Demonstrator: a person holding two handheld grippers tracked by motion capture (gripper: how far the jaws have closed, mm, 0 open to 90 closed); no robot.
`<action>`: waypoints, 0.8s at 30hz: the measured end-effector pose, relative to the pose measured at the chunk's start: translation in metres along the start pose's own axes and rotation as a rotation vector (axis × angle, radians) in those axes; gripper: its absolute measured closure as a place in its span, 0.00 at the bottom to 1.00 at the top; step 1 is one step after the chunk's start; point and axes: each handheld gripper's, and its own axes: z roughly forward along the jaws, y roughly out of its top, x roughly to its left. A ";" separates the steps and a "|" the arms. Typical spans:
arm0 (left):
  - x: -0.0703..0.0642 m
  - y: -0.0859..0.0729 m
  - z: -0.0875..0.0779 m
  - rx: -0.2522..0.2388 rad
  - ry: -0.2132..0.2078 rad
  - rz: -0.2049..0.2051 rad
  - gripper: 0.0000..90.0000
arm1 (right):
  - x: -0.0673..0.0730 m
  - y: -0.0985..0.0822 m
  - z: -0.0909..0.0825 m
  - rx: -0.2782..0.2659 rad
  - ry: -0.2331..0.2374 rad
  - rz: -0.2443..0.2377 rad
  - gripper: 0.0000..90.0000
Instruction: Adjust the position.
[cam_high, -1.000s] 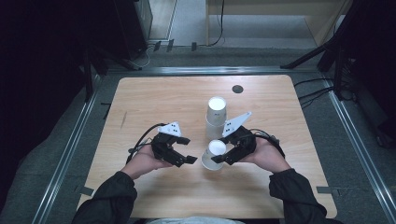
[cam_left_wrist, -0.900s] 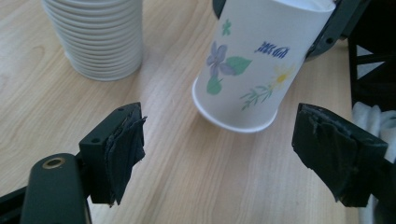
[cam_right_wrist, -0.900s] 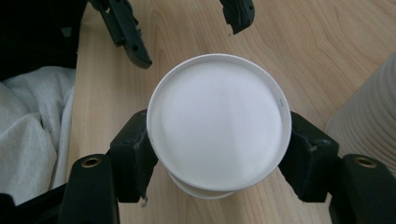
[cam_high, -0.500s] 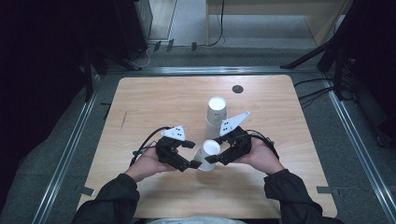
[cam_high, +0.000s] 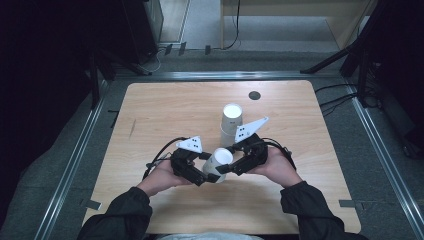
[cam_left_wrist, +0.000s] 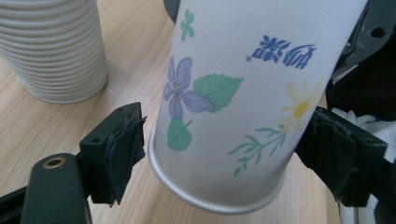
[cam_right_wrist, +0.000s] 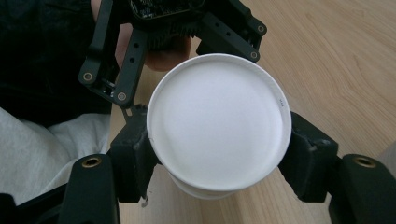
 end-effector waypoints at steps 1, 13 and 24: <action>0.000 0.000 0.000 -0.002 -0.002 0.002 0.19 | 0.000 0.001 0.000 -0.005 0.003 0.000 0.39; -0.004 0.000 -0.004 -0.019 0.010 0.045 0.28 | 0.000 0.003 0.000 -0.028 0.022 0.019 0.39; -0.003 0.003 -0.009 -0.010 -0.003 0.059 0.34 | 0.001 0.002 -0.001 -0.035 0.010 -0.005 0.36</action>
